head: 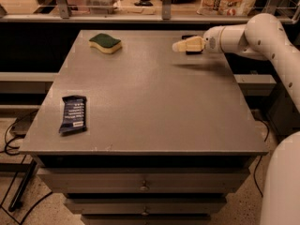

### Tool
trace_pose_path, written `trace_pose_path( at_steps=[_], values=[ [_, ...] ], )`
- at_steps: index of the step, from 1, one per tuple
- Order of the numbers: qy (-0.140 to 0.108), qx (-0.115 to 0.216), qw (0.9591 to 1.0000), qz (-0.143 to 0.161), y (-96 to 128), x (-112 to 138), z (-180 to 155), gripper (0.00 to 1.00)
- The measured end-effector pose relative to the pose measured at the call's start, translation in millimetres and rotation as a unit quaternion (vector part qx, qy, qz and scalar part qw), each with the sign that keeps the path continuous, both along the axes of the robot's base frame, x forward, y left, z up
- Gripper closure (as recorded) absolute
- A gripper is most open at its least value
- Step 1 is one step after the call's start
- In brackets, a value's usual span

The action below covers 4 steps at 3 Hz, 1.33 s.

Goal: Move rxbar chocolate near sponge

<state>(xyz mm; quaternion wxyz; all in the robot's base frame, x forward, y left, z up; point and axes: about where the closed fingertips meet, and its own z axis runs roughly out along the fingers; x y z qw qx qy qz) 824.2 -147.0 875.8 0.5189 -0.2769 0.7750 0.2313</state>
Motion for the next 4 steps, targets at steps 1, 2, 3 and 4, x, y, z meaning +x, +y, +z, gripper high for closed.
trace_pose_path(
  at_steps=[1,2,3,4],
  values=[
    [-0.008,-0.001,0.9995,-0.032,-9,16,-12,0.00],
    [-0.001,-0.002,0.9979,-0.065,-19,31,-29,0.02],
    [0.008,-0.004,0.9974,-0.071,-19,36,-38,0.25],
    [0.003,-0.016,0.9982,-0.058,-7,37,-36,0.56]
  ],
)
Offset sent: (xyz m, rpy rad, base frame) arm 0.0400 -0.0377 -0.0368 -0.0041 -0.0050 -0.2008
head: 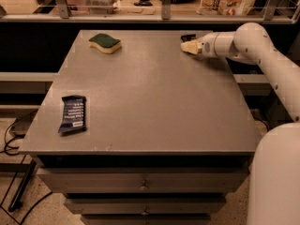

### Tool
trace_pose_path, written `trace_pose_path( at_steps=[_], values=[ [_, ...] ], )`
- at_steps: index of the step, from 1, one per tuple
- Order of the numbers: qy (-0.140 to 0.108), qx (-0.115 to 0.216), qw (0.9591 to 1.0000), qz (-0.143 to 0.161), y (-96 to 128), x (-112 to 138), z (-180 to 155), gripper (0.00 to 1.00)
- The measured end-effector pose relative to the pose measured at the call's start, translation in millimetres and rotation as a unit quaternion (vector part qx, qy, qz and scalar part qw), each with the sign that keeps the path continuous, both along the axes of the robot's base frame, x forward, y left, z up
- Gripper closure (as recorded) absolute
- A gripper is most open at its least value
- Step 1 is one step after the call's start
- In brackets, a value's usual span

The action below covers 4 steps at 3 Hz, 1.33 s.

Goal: Move rxbar chocolate near sponge

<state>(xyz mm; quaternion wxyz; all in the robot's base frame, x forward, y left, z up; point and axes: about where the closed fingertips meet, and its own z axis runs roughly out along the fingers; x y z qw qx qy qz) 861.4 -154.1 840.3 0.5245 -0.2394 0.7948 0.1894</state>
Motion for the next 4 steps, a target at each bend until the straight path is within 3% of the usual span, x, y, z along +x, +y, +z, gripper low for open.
trace_pose_path(
  at_steps=[1,2,3,4],
  values=[
    [-0.007,-0.007,0.9998,0.017,11,-2,7,0.79],
    [-0.050,-0.007,0.9967,0.063,43,-11,54,1.00],
    [-0.097,0.000,0.9899,0.103,68,-20,101,1.00],
    [-0.097,-0.001,0.9894,0.108,72,-20,102,1.00]
  ],
)
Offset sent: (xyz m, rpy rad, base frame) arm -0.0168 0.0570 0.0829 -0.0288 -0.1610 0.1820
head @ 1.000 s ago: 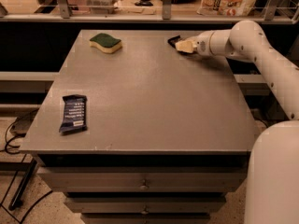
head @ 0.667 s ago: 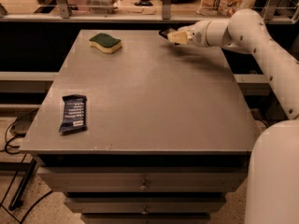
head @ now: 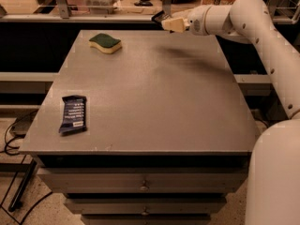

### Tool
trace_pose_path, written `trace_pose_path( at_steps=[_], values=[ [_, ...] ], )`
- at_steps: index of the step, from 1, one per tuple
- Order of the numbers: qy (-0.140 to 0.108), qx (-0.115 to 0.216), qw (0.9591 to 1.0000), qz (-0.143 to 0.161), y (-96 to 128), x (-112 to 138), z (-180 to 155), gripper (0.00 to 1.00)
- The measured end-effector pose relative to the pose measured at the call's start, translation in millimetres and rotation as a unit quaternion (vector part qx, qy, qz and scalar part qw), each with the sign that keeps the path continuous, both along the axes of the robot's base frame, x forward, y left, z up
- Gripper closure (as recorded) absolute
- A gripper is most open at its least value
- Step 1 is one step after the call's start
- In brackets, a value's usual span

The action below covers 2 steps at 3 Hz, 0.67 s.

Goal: Move rxbar chocolate near sponge

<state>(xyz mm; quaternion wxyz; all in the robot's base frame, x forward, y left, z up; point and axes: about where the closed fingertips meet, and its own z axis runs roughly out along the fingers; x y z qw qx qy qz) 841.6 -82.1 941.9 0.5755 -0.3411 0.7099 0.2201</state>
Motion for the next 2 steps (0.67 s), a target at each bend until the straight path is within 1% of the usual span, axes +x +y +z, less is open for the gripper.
trace_pose_path(
  at_steps=[1,2],
  values=[
    [0.023,0.000,0.9997,0.006,10,0,-16,1.00],
    [0.036,0.000,0.9985,0.041,44,-5,-28,1.00]
  ],
)
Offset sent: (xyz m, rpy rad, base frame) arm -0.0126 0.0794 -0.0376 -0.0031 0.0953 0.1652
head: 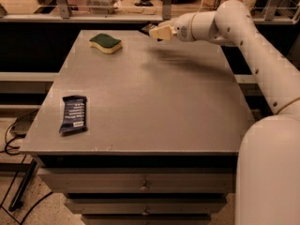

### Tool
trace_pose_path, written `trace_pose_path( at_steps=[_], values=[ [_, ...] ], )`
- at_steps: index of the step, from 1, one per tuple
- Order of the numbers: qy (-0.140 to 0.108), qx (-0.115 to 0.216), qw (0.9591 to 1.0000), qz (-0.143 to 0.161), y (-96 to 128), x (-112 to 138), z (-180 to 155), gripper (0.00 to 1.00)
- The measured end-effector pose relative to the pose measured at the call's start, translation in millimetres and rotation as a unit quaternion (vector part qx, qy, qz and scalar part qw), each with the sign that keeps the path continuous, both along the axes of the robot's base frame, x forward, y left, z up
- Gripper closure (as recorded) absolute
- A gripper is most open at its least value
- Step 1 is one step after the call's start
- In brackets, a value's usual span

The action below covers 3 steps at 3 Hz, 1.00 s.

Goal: Move rxbar chocolate near sponge

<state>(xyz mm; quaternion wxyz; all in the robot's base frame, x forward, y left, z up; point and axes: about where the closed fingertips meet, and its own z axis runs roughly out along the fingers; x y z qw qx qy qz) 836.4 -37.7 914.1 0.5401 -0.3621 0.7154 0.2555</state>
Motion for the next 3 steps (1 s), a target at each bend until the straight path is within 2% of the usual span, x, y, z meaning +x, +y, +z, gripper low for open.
trace_pose_path(
  at_steps=[1,2,3],
  values=[
    [0.022,0.003,0.9991,0.036,35,-6,-18,0.83],
    [0.053,0.008,0.9959,0.073,71,-17,-42,0.52],
    [0.069,0.014,0.9934,0.090,87,-23,-54,0.29]
  ],
)
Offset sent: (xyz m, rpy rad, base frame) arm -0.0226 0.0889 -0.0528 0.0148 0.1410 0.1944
